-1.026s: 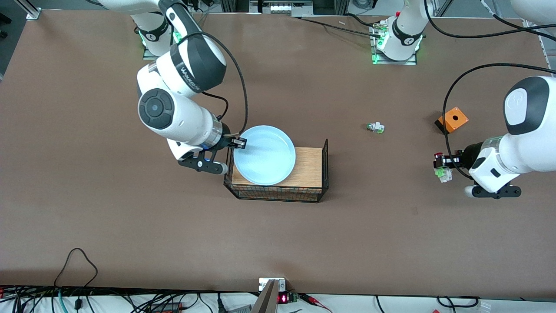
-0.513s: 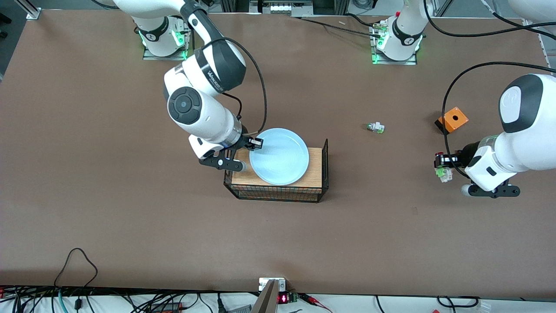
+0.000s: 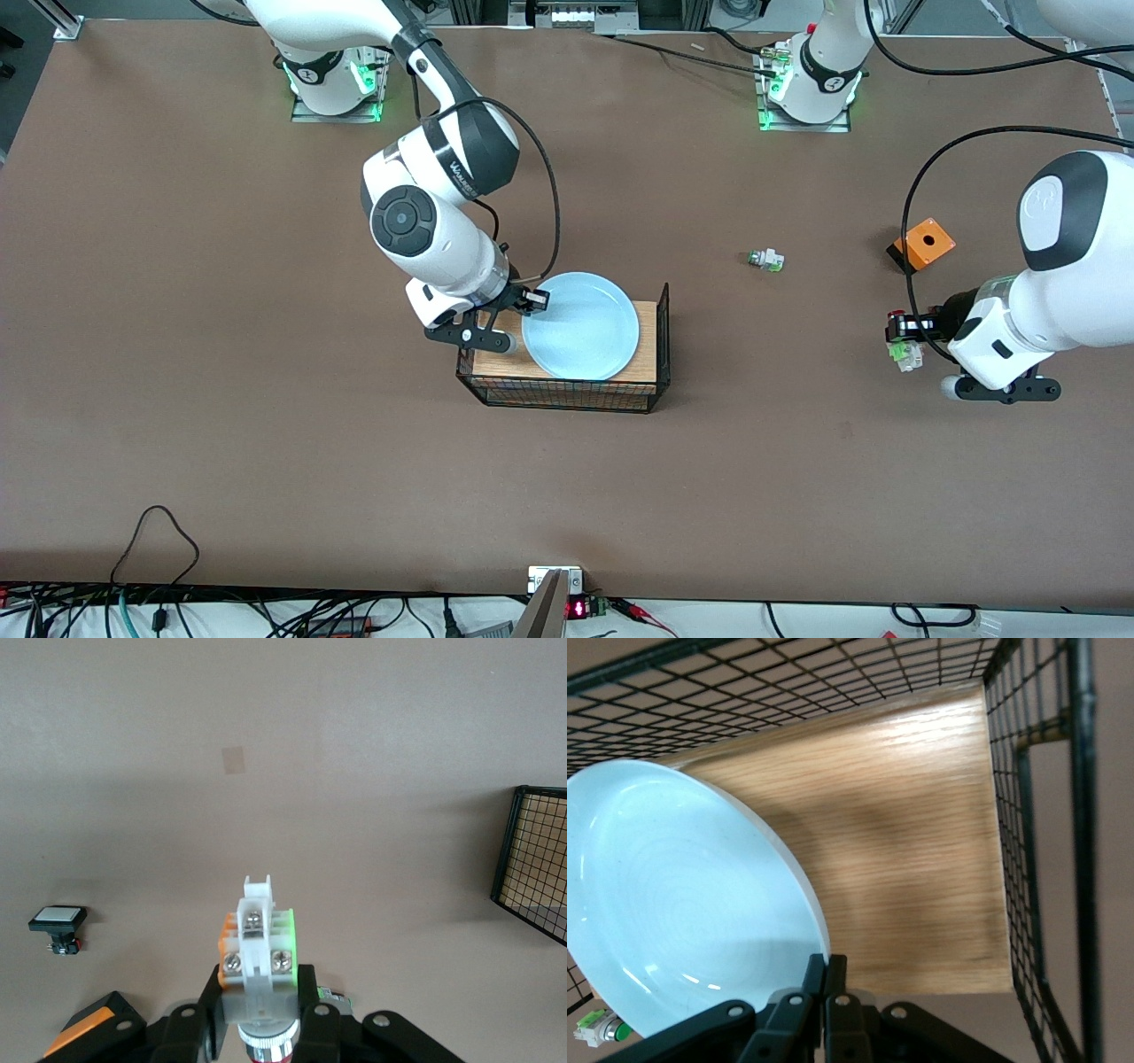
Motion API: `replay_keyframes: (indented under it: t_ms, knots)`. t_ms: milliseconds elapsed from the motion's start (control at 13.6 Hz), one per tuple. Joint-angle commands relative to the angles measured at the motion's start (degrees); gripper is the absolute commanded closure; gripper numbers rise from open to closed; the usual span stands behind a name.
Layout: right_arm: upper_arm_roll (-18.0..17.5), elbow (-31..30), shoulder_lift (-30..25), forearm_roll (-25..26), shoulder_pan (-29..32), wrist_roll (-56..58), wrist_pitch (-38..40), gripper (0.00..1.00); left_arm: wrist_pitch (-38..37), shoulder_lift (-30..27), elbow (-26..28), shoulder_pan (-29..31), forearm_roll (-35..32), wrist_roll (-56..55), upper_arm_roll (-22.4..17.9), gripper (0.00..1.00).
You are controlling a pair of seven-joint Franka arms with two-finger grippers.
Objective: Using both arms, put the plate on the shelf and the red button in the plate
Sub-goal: 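Lower the plate into the basket and open the right gripper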
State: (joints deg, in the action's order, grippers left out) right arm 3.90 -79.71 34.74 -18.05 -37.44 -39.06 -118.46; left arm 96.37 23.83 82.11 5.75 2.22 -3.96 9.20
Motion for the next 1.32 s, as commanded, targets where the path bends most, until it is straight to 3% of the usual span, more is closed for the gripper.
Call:
replay_keyframes:
  t_ms: [0,293,366,440,513,586,879,1246]
  knots:
    - [0.67,-0.71,-0.02,0.65,-0.8,-0.58,-1.51,0.96,-1.09,-0.54,-0.28,-0.13,-1.07,0.62,0.03,1.0]
    - [0.67,-0.63,0.68,0.65,-0.71,-0.58,-2.04,0.87,-1.09,-0.54,-0.28,-0.13,-1.07,0.54,0.03,1.0]
    - [0.67,-0.45,0.68,0.47,-0.53,-0.58,-1.95,0.74,-1.09,-0.54,-0.28,-0.13,-1.07,0.45,0.03,1.0]
    - [0.67,-0.28,0.68,0.12,-0.36,-0.58,-1.95,0.53,-1.09,-0.54,-0.28,-0.13,-1.07,0.36,0.03,1.0]
    - [0.67,-0.19,0.59,-0.23,-0.1,-0.58,-1.95,0.19,-1.09,-0.54,-0.28,-0.22,-1.07,0.27,0.03,1.0]
    - [0.76,0.07,0.33,-0.32,-0.01,-0.23,-1.43,0.0,-1.09,-0.54,-0.28,-0.22,-1.07,0.27,0.11,1.0]
    - [0.76,2.1,-0.37,-0.41,-0.71,-4.17,-0.99,0.0,-1.18,-1.6,-0.46,-0.39,-0.28,-0.25,2.48,1.0]
    - [1.11,7.71,-0.81,0.03,0.08,-7.08,7.16,0.0,-1.18,-2.21,-0.37,-0.48,-0.37,-5.16,10.9,1.0]
